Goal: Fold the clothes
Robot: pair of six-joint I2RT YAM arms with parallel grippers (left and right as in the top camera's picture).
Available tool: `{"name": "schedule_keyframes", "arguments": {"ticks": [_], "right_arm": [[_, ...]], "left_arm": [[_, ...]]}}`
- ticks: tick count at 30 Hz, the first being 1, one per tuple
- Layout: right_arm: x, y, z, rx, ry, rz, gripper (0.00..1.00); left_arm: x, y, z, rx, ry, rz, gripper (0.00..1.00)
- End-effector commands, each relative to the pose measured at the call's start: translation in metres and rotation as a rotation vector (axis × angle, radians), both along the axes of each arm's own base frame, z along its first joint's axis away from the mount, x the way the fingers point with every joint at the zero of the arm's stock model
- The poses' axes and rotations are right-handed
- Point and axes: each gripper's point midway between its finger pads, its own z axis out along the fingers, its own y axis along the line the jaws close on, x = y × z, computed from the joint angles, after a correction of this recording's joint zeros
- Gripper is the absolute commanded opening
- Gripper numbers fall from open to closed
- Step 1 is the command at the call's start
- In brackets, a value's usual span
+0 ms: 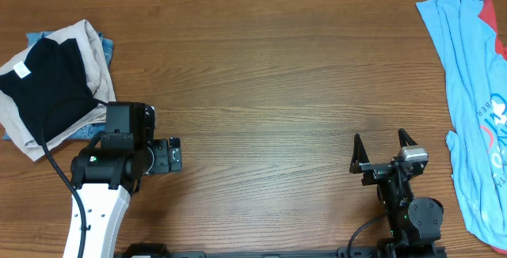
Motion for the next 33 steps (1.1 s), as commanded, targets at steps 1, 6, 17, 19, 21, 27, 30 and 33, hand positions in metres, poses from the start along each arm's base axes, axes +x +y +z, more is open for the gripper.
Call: {"name": "schedule_keyframes", "arguments": {"ticks": [1,6,17,19,21,27,30,33], "right_arm": [[0.000,0.001,-0.002,-0.007,-0.003,0.005,1.00],[0.000,0.001,-0.002,-0.007,-0.003,0.005,1.00],[0.000,0.001,-0.002,-0.007,-0.003,0.005,1.00],[0.000,0.001,-0.002,-0.007,-0.003,0.005,1.00],[0.000,0.001,-0.002,-0.007,-0.003,0.005,1.00],[0.000,0.001,-0.002,-0.007,-0.003,0.005,1.00],[0.000,0.001,-0.002,-0.007,-0.003,0.005,1.00],[0.000,0.001,-0.002,-0.007,-0.003,0.005,1.00]], "left_arm": [[-0.001,0.003,-0.003,0.008,0.009,0.017,1.00],[-0.001,0.003,-0.003,0.008,0.009,0.018,1.00],[-0.007,0.010,0.018,0.053,-0.081,0.012,1.00],[-0.011,0.011,0.030,0.051,-0.146,0.015,1.00],[-0.016,0.012,0.042,0.052,-0.239,0.019,1.00],[-0.040,0.018,0.058,0.052,-0.494,0.051,1.00],[-0.048,0.018,0.050,0.052,-0.581,0.056,1.00],[-0.048,0.019,0.040,0.053,-0.648,0.059,1.00]]}}
